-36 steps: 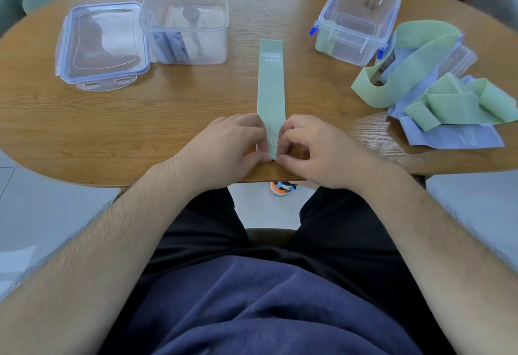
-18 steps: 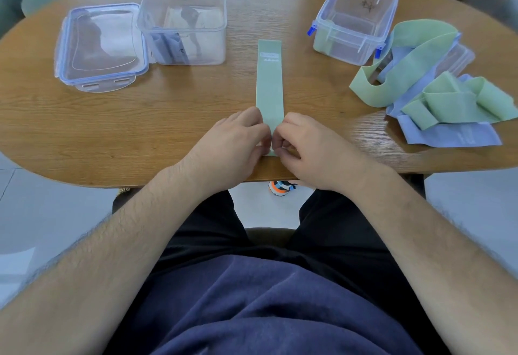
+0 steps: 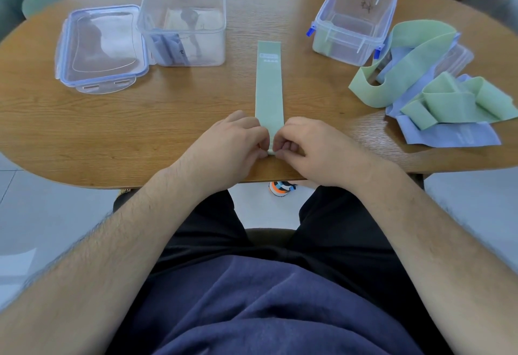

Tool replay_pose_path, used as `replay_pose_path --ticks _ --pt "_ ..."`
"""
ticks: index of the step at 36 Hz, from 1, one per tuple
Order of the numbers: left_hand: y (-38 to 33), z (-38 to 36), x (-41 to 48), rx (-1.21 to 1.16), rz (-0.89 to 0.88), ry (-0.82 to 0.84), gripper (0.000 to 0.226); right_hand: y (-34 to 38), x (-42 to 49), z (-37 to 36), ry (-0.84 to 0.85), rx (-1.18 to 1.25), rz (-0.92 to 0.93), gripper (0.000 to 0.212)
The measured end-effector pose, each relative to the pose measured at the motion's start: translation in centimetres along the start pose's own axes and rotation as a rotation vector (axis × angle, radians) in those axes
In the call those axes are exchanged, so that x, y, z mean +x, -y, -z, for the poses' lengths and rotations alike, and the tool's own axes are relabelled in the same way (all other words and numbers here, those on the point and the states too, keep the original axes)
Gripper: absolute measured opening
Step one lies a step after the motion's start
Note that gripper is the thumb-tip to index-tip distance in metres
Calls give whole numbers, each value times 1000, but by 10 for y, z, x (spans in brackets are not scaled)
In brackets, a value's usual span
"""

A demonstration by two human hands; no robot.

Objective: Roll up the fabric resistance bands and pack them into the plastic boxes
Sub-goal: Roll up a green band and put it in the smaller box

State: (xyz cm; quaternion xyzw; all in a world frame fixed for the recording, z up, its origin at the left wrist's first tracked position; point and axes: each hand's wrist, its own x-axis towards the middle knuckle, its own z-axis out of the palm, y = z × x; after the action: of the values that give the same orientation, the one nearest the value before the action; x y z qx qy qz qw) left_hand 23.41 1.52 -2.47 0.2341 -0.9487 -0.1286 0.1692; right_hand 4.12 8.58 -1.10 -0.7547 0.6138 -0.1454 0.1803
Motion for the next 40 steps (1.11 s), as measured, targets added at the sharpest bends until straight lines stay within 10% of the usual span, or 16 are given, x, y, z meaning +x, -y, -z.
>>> replay_pose_path --ticks 40 --pt "5 -7 -1 145 -65 -125 19 -6 0 -2 -174 -82 76 11"
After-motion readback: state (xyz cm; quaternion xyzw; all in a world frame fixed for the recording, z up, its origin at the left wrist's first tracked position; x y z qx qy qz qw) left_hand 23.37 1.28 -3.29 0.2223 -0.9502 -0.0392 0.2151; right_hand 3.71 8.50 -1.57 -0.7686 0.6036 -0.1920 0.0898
